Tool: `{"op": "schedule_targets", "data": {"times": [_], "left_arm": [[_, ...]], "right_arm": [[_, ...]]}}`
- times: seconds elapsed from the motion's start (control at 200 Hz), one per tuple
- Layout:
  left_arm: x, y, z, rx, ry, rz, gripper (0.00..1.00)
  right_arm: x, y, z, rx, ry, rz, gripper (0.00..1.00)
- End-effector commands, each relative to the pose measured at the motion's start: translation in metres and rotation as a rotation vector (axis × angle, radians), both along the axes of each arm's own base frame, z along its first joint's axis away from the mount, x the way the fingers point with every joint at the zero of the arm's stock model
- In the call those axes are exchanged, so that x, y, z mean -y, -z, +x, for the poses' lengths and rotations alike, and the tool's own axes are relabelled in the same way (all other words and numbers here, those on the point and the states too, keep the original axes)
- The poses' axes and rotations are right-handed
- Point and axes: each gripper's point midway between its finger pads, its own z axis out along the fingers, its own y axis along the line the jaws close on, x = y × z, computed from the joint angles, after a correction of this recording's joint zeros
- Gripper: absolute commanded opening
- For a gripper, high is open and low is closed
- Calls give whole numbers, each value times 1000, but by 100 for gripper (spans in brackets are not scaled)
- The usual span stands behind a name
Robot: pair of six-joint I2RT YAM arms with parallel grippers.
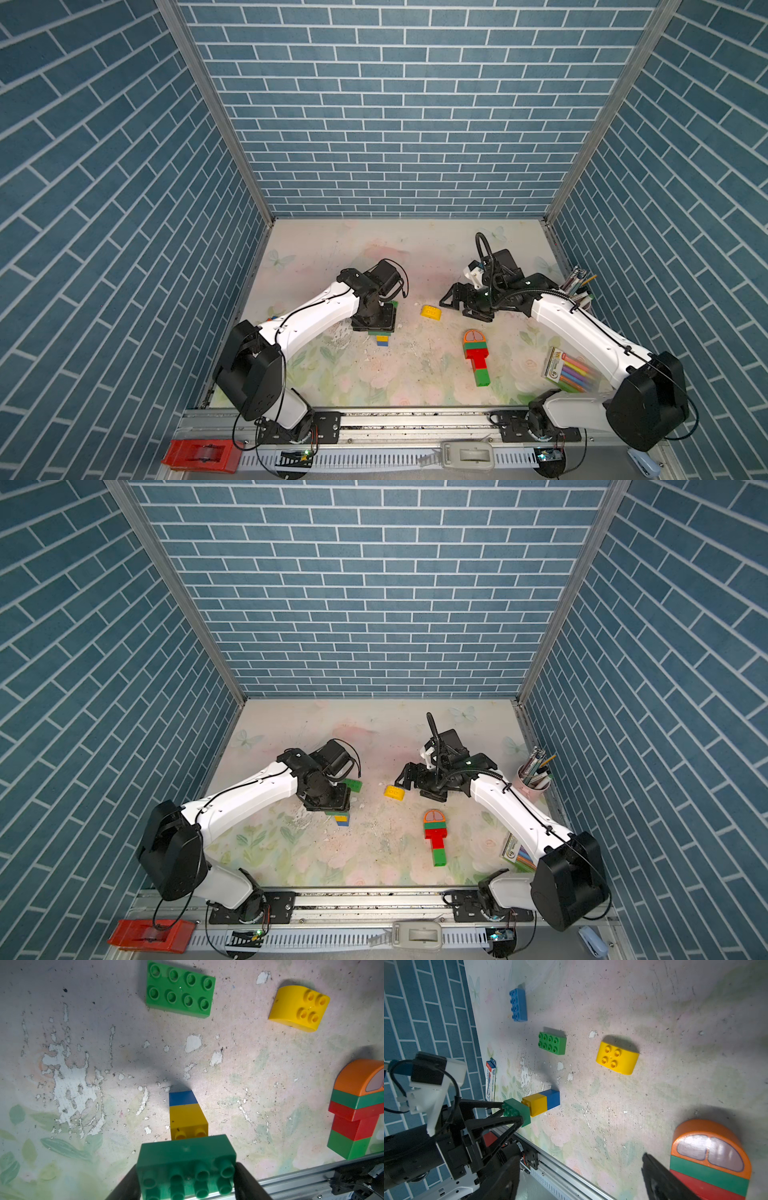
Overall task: Assemble an ice cream with lego
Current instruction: Assemble the lego brick with the lego brick.
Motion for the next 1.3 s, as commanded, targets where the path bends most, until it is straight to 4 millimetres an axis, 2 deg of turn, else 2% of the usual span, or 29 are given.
{"op": "schedule_targets", "data": {"times": [0.0, 0.39, 0.95, 1.295], "left_arm": [[1, 7, -1, -10, 2, 12, 42], [3, 12, -1, -16, 4, 15, 41], [0, 27, -12, -71, 17, 42, 37], [-5, 47, -26, -129, 56, 118, 29]], "right_arm": [[-1, -6, -4, -9, 13, 14, 92], [1, -7, -4, -6, 16, 5, 92], [2, -8, -4, -6, 18, -3, 92], [4, -9, -4, -1, 23, -8, 92]]}}
